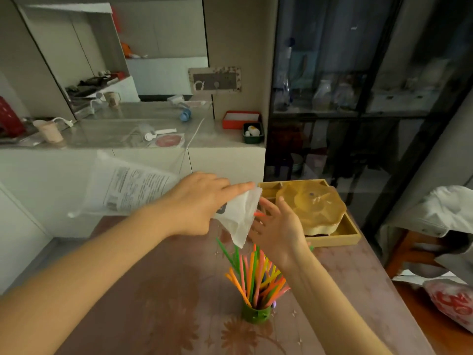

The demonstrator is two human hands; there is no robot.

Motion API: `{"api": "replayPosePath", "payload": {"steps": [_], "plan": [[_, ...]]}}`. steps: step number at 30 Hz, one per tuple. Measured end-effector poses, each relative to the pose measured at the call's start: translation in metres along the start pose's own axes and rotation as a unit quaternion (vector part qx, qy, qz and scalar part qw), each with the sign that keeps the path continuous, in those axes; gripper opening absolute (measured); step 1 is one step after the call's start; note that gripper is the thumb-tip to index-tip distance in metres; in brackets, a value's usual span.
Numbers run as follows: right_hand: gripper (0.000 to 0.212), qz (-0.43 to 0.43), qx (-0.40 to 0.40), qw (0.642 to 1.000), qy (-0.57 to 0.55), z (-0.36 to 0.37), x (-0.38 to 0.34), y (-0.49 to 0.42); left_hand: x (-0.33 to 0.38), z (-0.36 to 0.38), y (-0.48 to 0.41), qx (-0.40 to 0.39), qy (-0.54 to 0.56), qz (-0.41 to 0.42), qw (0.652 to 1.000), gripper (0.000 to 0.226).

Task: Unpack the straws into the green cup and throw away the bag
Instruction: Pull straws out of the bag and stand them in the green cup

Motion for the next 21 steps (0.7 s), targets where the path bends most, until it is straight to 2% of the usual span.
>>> {"api": "replayPosePath", "payload": {"steps": [3, 6, 9, 13, 16, 19, 21], "plan": [[0.053, 0.081, -0.035, 0.992, -0.094, 0.008, 0.017, 0.001, 0.027, -0.007, -0.019, -0.034, -0.111, 0.112, 0.987, 0.090], [0.051, 0.148, -0.116, 0.965, -0.183, 0.025, 0.029, 0.007, 0.050, -0.004, -0.032, -0.080, -0.218, 0.198, 0.952, 0.074], [0.044, 0.175, -0.107, 0.957, -0.205, 0.024, 0.037, 0.003, 0.060, 0.001, -0.039, -0.112, -0.272, 0.232, 0.927, 0.064], [0.041, 0.176, -0.078, 0.964, -0.185, 0.018, 0.036, 0.001, 0.058, -0.004, -0.049, -0.110, -0.289, 0.227, 0.923, 0.063], [0.041, 0.151, -0.043, 0.972, -0.175, 0.010, 0.030, -0.005, 0.042, -0.015, -0.052, -0.088, -0.262, 0.198, 0.941, 0.065], [0.044, 0.118, -0.019, 0.977, -0.177, 0.001, 0.019, -0.013, 0.014, -0.023, -0.048, -0.046, -0.200, 0.131, 0.970, 0.077], [0.037, 0.084, -0.015, 0.981, -0.173, -0.006, 0.006, -0.015, -0.007, -0.023, -0.040, -0.034, -0.140, 0.059, 0.988, 0.085]]}}
Point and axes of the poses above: each hand's wrist, its own y-axis away from the middle knuckle, its own z-axis out of the palm, x = y × z, the point moved 9 cm from there along -y, towards the middle knuckle, and after that the axes turned 10 degrees about x, right-handed, at the moved point
